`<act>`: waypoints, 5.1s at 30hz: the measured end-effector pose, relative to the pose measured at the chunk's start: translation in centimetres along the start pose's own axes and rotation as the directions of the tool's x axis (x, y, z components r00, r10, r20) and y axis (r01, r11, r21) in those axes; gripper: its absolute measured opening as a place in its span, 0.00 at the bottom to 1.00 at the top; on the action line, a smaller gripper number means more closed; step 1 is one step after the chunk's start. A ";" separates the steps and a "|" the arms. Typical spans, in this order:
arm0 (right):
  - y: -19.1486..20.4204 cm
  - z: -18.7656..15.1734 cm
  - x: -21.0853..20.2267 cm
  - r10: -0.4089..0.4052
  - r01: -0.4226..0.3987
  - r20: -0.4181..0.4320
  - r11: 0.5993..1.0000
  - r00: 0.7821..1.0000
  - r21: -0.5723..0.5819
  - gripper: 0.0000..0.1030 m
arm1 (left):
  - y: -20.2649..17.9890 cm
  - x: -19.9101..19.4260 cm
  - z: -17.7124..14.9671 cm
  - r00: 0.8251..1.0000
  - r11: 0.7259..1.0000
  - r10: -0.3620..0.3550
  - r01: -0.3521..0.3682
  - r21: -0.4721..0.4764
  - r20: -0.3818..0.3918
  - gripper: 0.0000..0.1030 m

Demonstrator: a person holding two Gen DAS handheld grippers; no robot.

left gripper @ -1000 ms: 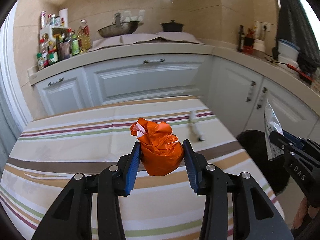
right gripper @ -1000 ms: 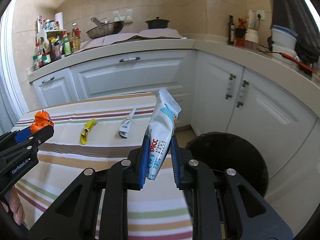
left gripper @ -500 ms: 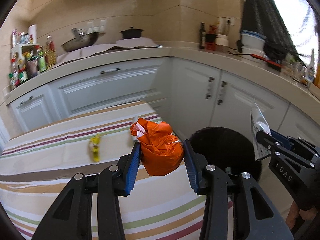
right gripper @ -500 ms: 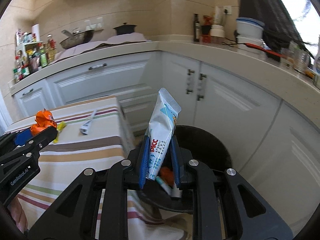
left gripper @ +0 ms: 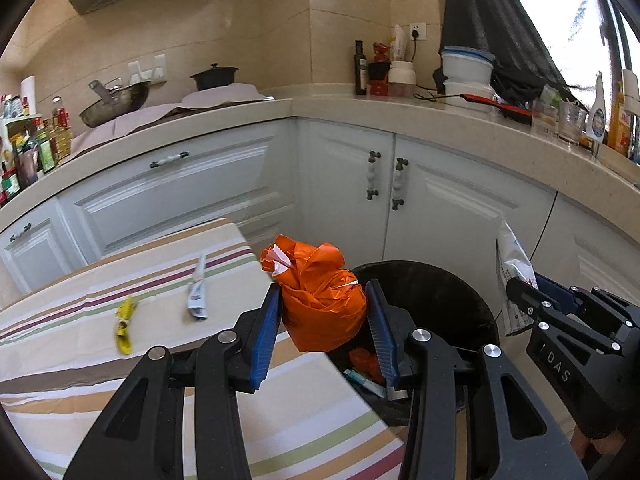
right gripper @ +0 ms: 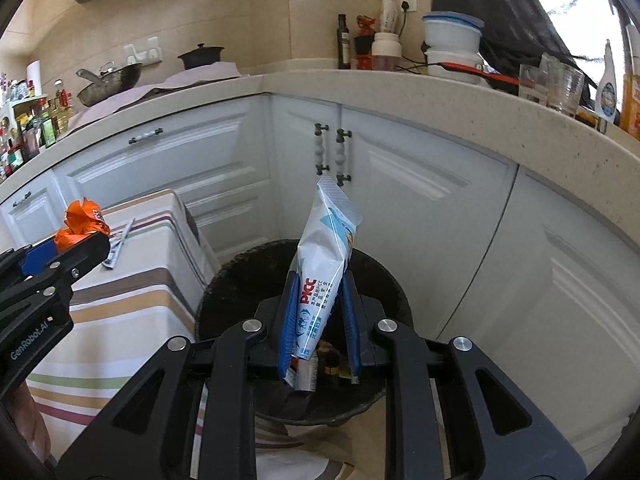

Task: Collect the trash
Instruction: 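Carry the white bag and orange bag over the black bin, then open both tools to drop the bags into the bin, then move both open tools back over the table, then grasp the white tube with the right tool, then grasp the yellow wrapper with the left tool while the right holds the tube, then carry the white tube and yellow wrapper over the black bin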

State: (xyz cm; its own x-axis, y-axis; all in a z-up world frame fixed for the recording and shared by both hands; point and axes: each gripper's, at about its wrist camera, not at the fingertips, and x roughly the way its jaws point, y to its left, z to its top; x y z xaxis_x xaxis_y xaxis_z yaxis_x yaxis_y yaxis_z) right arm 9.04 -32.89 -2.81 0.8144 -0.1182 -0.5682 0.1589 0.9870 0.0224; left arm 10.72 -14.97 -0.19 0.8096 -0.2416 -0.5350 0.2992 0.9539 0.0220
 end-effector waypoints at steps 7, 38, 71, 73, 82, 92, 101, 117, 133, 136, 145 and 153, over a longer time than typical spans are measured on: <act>-0.8 0.0 1.1 -0.015 0.015 -0.004 1.000 1.000 0.005 0.20 | -1.6 1.8 0.0 1.000 1.000 -0.008 0.009 0.024 -0.013 0.42; -3.1 0.4 6.3 -0.059 0.061 -0.041 0.997 0.997 0.051 0.38 | -3.5 8.0 0.7 0.996 0.998 0.009 -0.003 0.062 -0.091 0.64; 17.0 3.0 7.2 0.252 -0.260 -0.073 0.955 0.965 -0.146 0.39 | 19.7 -0.6 -4.4 0.903 0.883 0.389 -0.422 -0.206 -0.182 0.67; 18.5 3.0 7.7 0.267 -0.278 -0.088 0.947 0.960 -0.162 0.39 | 21.4 -1.1 -5.0 0.887 0.863 0.417 -0.455 -0.221 -0.197 0.67; 23.5 2.8 9.7 0.289 -0.314 -0.146 0.928 0.946 -0.202 0.39 | 27.2 -3.2 -7.7 0.831 0.788 0.494 -0.552 -0.274 -0.253 0.67; 26.6 2.7 12.9 0.269 -0.317 -0.236 0.927 0.934 -0.199 0.39 | 31.8 -4.4 -10.1 0.784 0.719 0.530 -0.617 -0.318 -0.322 0.67; 27.8 2.5 15.0 0.228 -0.308 -0.324 0.926 0.918 -0.221 0.39 | 31.9 -3.8 -9.6 0.809 0.739 0.499 -0.584 -0.336 -0.310 0.68; 23.9 2.5 12.9 0.226 -0.286 -0.264 0.934 0.937 -0.213 0.15 | 26.7 -0.6 -6.9 0.884 0.834 0.383 -0.456 -0.312 -0.267 0.69; 14.3 2.5 11.4 0.133 -0.163 -0.190 0.975 0.973 -0.153 0.15 | 21.5 4.9 -4.8 0.909 0.894 0.300 -0.373 -0.246 -0.289 0.69; 13.2 2.6 11.7 0.130 -0.157 -0.190 0.979 0.973 -0.133 0.15 | 21.4 5.8 -4.8 0.906 0.896 0.281 -0.365 -0.251 -0.315 0.69; 12.1 2.7 11.9 0.137 -0.160 -0.182 0.980 0.974 -0.116 0.16 | 21.3 7.9 -4.5 0.899 0.911 0.233 -0.335 -0.241 -0.370 0.42; 12.2 2.5 11.3 0.145 -0.167 -0.175 0.979 0.974 -0.116 0.16 | 21.0 7.8 -4.4 0.906 0.917 0.227 -0.322 -0.236 -0.357 0.17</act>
State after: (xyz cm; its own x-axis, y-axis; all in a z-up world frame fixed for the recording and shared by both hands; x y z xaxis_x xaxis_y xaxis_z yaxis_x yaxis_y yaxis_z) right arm 21.57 -22.41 -6.87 0.7181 0.0475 -0.6943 -0.0455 0.9987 0.0213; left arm 21.04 3.98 -7.63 0.6212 0.0609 -0.7813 -0.1062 0.9943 -0.0069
